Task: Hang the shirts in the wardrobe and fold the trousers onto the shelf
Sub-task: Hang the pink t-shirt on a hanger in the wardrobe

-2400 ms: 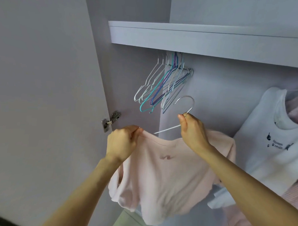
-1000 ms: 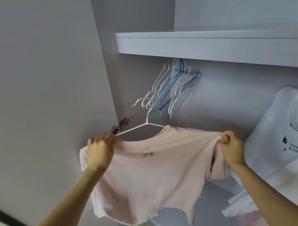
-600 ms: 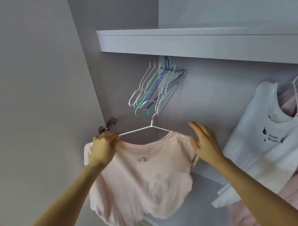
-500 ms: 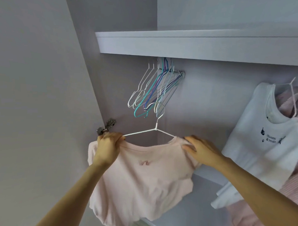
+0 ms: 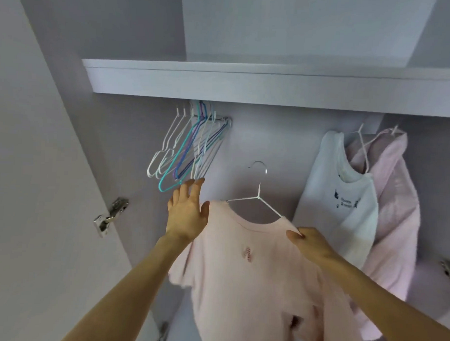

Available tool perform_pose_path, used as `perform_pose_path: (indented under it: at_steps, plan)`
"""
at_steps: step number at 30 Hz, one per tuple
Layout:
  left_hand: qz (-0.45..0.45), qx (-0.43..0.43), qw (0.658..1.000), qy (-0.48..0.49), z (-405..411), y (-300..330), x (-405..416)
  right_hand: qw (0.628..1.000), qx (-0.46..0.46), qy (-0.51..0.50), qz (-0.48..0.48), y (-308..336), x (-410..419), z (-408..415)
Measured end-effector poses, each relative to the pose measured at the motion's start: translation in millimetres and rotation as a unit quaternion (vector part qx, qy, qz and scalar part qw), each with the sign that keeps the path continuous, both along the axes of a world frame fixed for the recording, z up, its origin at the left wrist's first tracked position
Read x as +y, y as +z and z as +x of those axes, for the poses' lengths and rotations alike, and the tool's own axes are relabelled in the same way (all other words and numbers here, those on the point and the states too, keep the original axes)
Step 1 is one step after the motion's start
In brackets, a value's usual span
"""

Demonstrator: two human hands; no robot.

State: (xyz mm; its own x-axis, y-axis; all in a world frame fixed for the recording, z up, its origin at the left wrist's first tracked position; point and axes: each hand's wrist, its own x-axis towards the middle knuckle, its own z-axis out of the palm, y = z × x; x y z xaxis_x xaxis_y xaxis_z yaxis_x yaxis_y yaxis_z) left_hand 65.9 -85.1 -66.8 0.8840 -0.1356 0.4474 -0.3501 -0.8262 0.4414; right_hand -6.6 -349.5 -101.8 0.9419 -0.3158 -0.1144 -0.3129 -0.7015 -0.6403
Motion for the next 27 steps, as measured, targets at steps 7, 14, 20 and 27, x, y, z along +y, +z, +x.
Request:
perform_pose_path:
  at_steps: [7,14,20,27]
  plan:
    - [0.033,-0.173,0.983,-0.058,-1,68,-71,0.977,-0.097,-0.151,0.117,59,-15,6]
    - [0.093,-0.316,0.941,-0.075,-2,118,-136,0.968,-0.192,-0.162,-0.014,111,-55,31]
    - [0.101,-0.313,0.944,-0.016,11,113,-162,0.961,-0.203,-0.185,0.026,107,-80,70]
    - [0.112,-0.327,0.938,0.006,16,110,-163,0.965,-0.168,-0.199,-0.021,77,-83,80]
